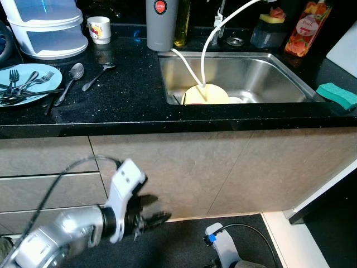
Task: Kitchen organization
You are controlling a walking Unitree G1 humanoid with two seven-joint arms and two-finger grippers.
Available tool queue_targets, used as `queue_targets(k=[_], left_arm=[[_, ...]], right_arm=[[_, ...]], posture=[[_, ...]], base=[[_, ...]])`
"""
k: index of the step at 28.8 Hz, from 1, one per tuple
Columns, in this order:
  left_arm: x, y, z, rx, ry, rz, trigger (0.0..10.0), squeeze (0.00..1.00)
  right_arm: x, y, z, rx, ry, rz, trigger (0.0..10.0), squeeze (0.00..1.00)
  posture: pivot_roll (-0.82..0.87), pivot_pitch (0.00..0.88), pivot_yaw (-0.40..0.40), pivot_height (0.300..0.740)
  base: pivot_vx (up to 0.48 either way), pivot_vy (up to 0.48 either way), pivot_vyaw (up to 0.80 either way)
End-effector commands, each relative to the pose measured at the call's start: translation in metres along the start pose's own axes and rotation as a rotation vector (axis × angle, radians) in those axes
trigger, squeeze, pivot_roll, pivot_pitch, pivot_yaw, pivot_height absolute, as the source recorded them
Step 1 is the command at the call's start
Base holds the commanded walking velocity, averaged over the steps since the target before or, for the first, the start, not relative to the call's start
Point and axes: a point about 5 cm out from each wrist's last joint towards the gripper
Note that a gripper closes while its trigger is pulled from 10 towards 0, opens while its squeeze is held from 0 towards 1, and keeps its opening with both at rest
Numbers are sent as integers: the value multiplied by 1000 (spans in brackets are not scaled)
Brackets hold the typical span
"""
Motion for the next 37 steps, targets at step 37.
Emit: queue_targets(k=[37], left_arm=[[-175,-17,29,668,416,-488,10000,0]], right_arm=[[-5,-3,28,-291,-344,247,10000,0]], posture=[[48,53,-25,740]], base=[[0,0,0]])
Point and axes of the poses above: a point about 5 cm out from each wrist's last joint towards the gripper, its own y axis pointing back from the gripper into the wrist, its own x axis along the axis of the wrist's last joint, z = x × y, and after that the axes turned 14 degrees about -y, right-handed
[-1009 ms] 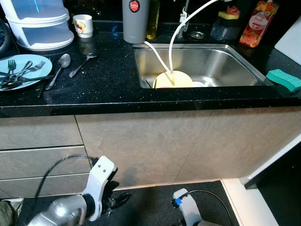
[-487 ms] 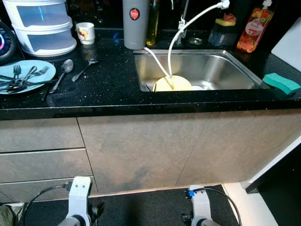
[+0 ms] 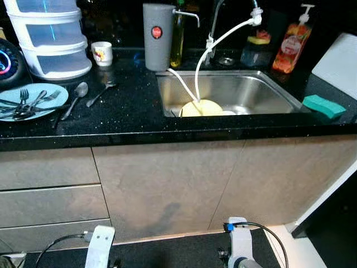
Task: Kitchen organization
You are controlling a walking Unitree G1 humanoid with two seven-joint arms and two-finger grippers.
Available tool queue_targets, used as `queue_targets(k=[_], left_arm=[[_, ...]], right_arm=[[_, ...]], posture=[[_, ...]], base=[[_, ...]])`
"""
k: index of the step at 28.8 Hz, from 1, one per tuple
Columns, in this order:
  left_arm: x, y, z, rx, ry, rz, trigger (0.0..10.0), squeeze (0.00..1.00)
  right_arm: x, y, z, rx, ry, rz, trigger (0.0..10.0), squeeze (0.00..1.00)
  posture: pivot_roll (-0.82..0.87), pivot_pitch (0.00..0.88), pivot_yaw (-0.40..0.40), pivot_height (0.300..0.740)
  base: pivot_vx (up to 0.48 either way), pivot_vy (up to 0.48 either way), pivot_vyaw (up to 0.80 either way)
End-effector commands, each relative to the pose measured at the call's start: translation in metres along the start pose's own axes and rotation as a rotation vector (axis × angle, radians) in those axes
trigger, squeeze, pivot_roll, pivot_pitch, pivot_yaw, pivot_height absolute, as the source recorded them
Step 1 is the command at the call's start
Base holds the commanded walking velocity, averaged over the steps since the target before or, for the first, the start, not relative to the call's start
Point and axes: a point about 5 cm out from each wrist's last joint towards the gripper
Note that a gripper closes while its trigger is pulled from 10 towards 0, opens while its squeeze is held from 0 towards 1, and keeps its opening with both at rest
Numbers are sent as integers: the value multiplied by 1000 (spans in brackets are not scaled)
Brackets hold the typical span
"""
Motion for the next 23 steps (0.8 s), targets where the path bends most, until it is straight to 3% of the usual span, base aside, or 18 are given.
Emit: queue_targets(k=[1,12,18,20,23], left_arm=[[-2,-2,2,11,10,-12,10000,0],[5,-4,-4,44,-40,68,10000,0],[18,-3,-3,32,-22,154,10000,0],[24,-3,-4,36,-17,205,10000,0],[26,-5,-1,14,-63,207,10000,0]], right_arm=[[-4,0,1,-3,-6,-7,10000,0],[-3,0,3,-13,-3,25,10000,0],[1,2,8,-40,-12,63,10000,0],[5,3,12,-57,-27,109,10000,0],[10,4,16,-56,-48,158,10000,0]], posture=[[48,54,-26,740],[46,61,-28,740],[47,67,-25,740],[49,67,-23,740],[48,67,-19,740]], base=[[0,0,0],[0,0,0],[0,0,0],[0,0,0],[0,0,0]])
Point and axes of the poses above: a point about 5 cm out from each wrist's last joint towards the gripper, its own y axis pointing back from the gripper into the wrist, its own x axis along the axis of the wrist's last joint, z = x × y, and after that the axes turned 14 degrees about -y, right-handed
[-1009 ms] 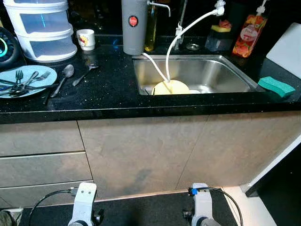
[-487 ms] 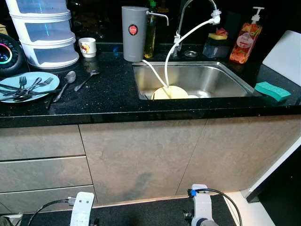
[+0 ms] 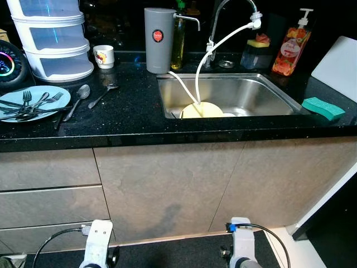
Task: Kitchen organization
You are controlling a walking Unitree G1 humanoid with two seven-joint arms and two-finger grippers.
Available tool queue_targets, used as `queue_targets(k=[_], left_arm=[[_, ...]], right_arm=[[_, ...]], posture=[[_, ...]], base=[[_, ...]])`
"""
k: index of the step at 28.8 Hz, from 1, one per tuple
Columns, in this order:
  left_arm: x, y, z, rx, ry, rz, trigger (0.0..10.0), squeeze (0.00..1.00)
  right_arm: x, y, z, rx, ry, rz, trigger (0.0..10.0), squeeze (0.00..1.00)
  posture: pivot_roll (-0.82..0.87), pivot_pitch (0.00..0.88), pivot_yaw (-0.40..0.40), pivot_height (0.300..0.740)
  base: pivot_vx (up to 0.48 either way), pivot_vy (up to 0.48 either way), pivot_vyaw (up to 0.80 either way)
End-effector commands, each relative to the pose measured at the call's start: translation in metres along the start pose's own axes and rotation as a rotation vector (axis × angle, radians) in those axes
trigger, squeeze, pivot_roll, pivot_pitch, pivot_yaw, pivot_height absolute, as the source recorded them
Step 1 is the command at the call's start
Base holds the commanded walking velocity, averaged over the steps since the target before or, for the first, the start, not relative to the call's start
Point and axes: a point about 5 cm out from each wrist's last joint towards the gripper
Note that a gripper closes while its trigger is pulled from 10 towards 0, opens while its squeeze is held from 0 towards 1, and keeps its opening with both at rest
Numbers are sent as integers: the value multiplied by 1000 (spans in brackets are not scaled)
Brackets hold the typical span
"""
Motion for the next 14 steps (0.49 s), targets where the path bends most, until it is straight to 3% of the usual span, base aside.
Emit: queue_targets(k=[1,5,14], left_arm=[[-3,0,6,-27,-21,-12,10000,0],[-3,-1,7,-38,-19,-13,10000,0],[5,-6,1,-56,-42,11,10000,0]], right_arm=[[-3,2,6,-17,-26,4,10000,0],[-11,4,13,-46,-64,-42,10000,0],[-20,7,9,-51,-117,-38,10000,0]], posture=[[48,67,-19,740],[48,61,11,740],[51,63,64,740]], base=[[0,0,0],[0,0,0],[0,0,0]])
Point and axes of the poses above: a point about 5 cm out from each wrist's last joint towards the gripper, its own y axis pointing back from the gripper into the wrist, its own x axis along the axis of the wrist's last joint, z = x × y, and after that the axes turned 14 degrees about -y, right-handed
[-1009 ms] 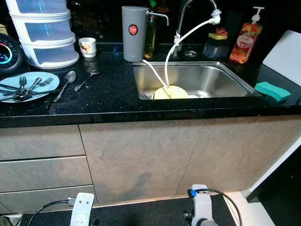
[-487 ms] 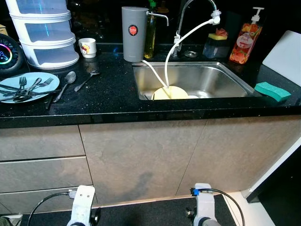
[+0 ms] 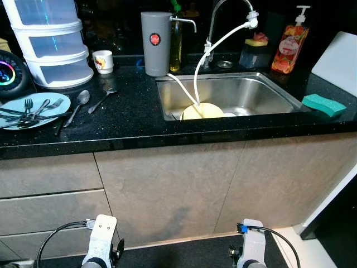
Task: Kitchen organization
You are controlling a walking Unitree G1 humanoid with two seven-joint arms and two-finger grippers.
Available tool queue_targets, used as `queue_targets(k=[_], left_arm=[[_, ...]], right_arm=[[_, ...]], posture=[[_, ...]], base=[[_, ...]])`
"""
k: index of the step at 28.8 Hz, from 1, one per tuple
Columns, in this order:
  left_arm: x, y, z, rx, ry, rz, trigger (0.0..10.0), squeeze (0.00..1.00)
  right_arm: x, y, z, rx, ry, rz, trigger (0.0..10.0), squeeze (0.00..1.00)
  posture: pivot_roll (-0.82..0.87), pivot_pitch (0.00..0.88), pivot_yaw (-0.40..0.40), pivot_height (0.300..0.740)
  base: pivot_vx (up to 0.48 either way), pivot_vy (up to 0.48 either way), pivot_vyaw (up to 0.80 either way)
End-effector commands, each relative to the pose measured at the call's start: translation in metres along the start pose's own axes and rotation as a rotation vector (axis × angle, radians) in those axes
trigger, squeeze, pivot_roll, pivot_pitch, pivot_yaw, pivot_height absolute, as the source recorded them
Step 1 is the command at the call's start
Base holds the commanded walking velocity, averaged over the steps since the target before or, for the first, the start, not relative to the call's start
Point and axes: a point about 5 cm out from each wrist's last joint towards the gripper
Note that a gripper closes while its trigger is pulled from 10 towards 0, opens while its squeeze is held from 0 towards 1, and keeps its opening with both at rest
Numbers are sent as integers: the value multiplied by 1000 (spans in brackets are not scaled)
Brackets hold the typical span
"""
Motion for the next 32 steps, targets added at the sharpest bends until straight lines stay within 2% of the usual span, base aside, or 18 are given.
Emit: queue_targets(k=[1,6,9,10,11,13,14,15,16,19,21,23,24,27,29,30,32], left_arm=[[-2,-1,1,-9,-5,-8,10000,0],[-1,0,1,-13,24,8,10000,0],[2,4,-3,24,5,32,10000,0],[7,6,-8,58,-4,60,10000,0],[7,6,-8,58,-4,60,10000,0],[29,11,-23,124,28,149,10000,0],[29,11,-23,124,28,149,10000,0],[44,14,-32,160,34,214,10000,0],[64,19,-44,202,-3,301,10000,0],[105,29,-64,268,-80,458,10000,0],[113,31,-67,275,-90,485,10000,0],[138,39,-74,293,-115,576,10000,0],[138,39,-74,293,-115,576,10000,0],[168,49,-84,348,-93,667,10000,0],[174,51,-86,361,-90,675,10000,0],[188,55,-94,407,-83,692,10000,0],[192,56,-98,419,-89,692,10000,0]], right_arm=[[-9,3,3,-14,-24,-19,10000,0],[-4,2,0,20,13,-6,10000,0],[9,-1,-10,94,32,27,10000,0],[21,-1,-18,143,41,80,10000,0],[21,-1,-18,143,41,80,10000,0],[54,3,-42,291,24,216,10000,0],[54,3,-42,291,24,216,10000,0],[72,8,-55,378,15,279,10000,0],[91,15,-69,471,2,340,10000,0],[128,33,-92,617,-17,447,10000,0],[135,36,-95,638,-21,468,10000,0],[156,44,-109,687,-29,535,10000,0],[156,44,-109,687,-29,535,10000,0],[182,51,-126,702,-36,621,10000,0],[187,52,-130,700,-39,636,10000,0],[198,54,-137,678,-1,637,10000,0],[201,53,-139,659,16,627,10000,0]], posture=[[51,63,64,740],[44,68,58,740],[32,71,43,740],[32,71,43,740],[32,71,43,740],[30,72,35,740],[30,72,35,740],[32,71,23,740],[36,70,14,740],[35,70,10,740],[35,70,10,740],[38,65,1,740],[38,65,1,740],[43,56,-3,740],[43,56,-3,740],[50,54,-12,740],[55,52,-16,740]], base=[[0,0,0],[0,0,0],[0,0,0],[0,0,0],[0,0,0],[0,0,0],[0,0,0],[0,0,0],[0,0,0],[0,0,0],[0,0,0],[0,0,0],[0,0,0],[0,0,0],[0,0,0],[0,0,0],[0,0,0]])
Point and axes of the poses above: a point about 5 cm out from each wrist's last joint towards the gripper, its own y axis pointing back from the gripper into the wrist, its own x axis along the axis of the wrist's last joint, z = x × y, and after that the axes turned 14 degrees about -y, right-handed
